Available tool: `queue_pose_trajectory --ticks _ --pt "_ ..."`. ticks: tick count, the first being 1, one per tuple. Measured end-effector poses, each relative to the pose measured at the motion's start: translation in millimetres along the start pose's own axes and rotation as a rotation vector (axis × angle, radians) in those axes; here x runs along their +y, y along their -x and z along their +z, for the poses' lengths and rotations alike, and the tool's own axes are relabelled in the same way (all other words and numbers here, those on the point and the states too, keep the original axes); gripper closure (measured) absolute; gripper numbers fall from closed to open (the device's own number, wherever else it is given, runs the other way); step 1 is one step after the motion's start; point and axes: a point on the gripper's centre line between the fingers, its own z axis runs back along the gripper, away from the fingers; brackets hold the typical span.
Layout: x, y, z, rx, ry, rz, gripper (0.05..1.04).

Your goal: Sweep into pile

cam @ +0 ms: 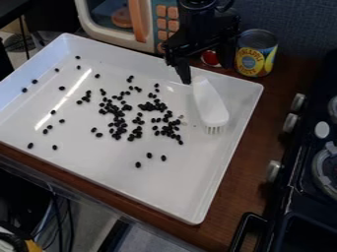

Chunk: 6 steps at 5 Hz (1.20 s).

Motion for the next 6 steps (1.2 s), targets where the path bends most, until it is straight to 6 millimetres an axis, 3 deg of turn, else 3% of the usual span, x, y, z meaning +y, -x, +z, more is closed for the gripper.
queue_pose_trajectory --ticks 1,3,6 --pt "2.6 3.7 -11.1 0.029 -0.022 -0.002 0.084" --pt "7.9 -13.5 -31.0 0.108 0.002 -0.061 0.083" --pt "4.1 -1.1 -46.1 0.08 -0.004 -0.077 0.084"
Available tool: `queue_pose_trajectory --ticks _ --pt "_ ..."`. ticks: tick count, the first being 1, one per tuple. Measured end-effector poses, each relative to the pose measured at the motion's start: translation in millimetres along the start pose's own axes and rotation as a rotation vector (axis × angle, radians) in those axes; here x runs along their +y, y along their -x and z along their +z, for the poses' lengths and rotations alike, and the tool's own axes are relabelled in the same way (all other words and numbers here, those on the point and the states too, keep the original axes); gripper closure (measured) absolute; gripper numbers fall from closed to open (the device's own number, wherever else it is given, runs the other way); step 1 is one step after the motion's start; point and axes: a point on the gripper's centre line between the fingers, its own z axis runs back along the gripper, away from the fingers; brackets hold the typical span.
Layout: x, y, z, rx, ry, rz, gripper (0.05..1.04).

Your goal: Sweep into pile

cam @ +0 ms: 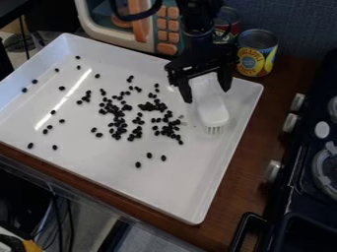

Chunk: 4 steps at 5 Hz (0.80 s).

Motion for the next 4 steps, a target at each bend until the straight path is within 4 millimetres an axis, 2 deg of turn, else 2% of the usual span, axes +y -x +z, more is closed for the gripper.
queue_pose_trajectory --ticks 2,3,4 --pt "-0.3 3.7 -4.2 -0.008 -0.002 0.008 0.083" --pt "2.1 5.0 -14.5 -0.01 -0.029 0.008 0.084" --pt "4.7 5.9 -20.7 -0.006 -0.049 0.017 0.135"
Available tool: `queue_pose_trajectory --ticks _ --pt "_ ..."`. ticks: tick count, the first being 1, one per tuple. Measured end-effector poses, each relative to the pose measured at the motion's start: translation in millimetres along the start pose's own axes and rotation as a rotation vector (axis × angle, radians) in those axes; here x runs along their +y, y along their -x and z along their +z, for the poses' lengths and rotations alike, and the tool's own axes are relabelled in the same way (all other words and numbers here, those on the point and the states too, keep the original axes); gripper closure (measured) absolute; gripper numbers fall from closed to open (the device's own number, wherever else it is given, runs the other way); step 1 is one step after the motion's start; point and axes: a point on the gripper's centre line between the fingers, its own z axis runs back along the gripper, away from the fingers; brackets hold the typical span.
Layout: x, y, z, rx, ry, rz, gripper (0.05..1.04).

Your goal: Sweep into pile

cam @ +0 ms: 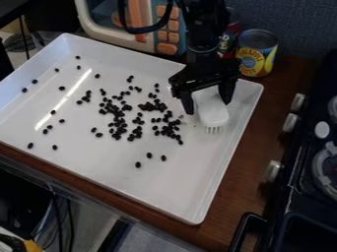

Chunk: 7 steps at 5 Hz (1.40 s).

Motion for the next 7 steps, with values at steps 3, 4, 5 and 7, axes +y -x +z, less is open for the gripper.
queue_pose_trajectory --ticks 3,4,5,7 --pt "1.9 -6.0 -3.5 0.011 0.016 0.057 0.329" --pt "10.5 -14.5 -3.0 0.014 0.019 0.071 0.329" --pt "20.0 -21.0 -4.0 0.014 0.026 0.064 0.329" --pt "41.5 -25.9 -11.2 -0.008 0.023 0.039 0.33"
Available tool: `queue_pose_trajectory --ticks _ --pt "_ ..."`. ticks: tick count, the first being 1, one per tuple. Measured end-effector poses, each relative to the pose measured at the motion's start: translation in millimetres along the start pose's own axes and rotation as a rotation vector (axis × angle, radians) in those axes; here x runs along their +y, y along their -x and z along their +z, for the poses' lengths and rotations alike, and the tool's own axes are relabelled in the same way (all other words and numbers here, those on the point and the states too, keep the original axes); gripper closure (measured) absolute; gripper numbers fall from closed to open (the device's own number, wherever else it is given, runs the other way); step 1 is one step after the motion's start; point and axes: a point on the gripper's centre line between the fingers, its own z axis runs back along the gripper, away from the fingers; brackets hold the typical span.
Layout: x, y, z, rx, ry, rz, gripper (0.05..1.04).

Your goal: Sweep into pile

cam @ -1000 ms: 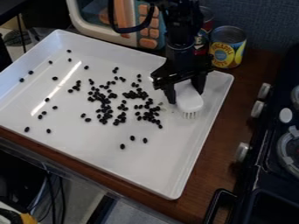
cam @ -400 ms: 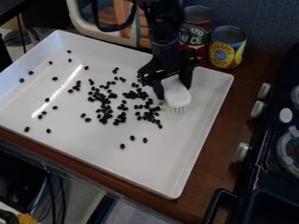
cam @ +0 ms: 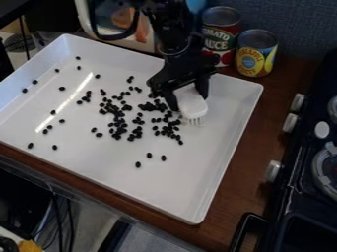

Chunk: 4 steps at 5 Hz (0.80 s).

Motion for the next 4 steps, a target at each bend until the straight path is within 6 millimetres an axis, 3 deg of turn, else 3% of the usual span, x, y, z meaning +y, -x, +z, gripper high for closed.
queue_pose_trajectory --ticks 4 --pt "49.9 -14.4 6.0 -0.029 -0.02 0.005 0.331"
